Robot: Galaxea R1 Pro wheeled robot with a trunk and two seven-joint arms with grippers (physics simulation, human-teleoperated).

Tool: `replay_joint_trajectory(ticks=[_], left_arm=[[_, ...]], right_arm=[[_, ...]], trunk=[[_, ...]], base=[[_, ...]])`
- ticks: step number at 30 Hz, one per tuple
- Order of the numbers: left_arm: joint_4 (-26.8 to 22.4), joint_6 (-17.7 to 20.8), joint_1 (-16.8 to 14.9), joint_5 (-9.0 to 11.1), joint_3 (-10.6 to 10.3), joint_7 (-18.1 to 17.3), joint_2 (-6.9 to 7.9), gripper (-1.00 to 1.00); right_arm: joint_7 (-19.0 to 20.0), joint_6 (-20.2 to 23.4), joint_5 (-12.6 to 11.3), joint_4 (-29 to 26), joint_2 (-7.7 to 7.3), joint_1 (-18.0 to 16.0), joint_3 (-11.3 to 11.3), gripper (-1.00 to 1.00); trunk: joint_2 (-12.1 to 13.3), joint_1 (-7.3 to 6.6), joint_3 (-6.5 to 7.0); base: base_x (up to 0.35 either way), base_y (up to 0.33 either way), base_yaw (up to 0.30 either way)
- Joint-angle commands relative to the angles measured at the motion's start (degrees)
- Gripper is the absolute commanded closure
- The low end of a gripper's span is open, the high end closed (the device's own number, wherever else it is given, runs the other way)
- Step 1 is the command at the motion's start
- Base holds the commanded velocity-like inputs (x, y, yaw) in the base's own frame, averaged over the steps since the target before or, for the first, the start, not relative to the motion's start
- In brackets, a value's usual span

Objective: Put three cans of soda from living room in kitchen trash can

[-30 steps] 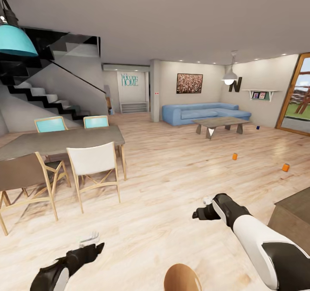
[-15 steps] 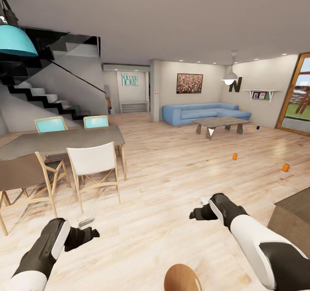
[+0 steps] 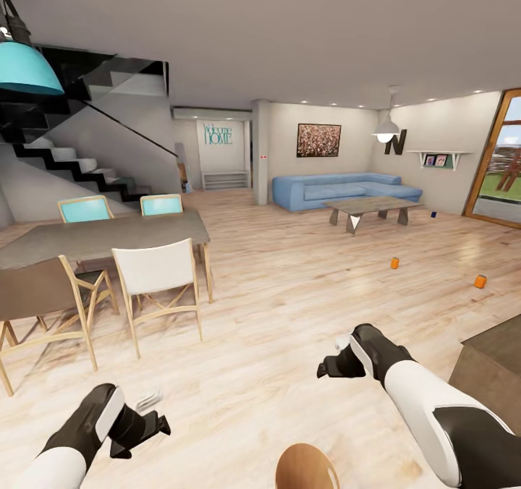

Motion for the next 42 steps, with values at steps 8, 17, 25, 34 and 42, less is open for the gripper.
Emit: replay_joint_trajectory(ticks=[8,17,25,34,42], left_arm=[[1.02,0.00,-0.18,-0.02,0.01,-0.21,-0.07,-1.00],[1.10,0.00,-0.21,-0.06,-0.01,0.07,-0.27,-1.00],[1.10,0.00,-0.21,-0.01,0.03,0.43,-0.41,-1.00],[1.14,0.00,-0.21,-0.01,0.03,0.43,-0.46,-1.00],[1.17,0.00,-0.21,0.04,0.00,0.43,-0.55,-1.00]], right_arm=[[0.01,0.28,-0.01,-0.01,0.04,0.01,0.00,-1.00],[0.02,0.27,0.03,-0.02,0.04,0.02,-0.01,-1.00],[0.01,0.20,0.04,-0.02,0.04,0.02,-0.02,-1.00],[0.14,0.16,-0.01,-0.02,0.07,-0.02,0.04,-1.00],[0.33,0.07,-0.04,-0.04,0.07,-0.04,0.07,-1.00]], trunk=[[0.00,0.00,0.00],[0.00,0.00,0.00],[-0.80,0.44,-0.36],[-4.41,2.42,-1.97],[-7.62,4.17,-3.41]], base=[[0.000,0.000,0.000],[0.000,0.000,0.000],[0.000,0.000,0.000],[0.000,0.000,0.000],[0.000,0.000,0.000]])
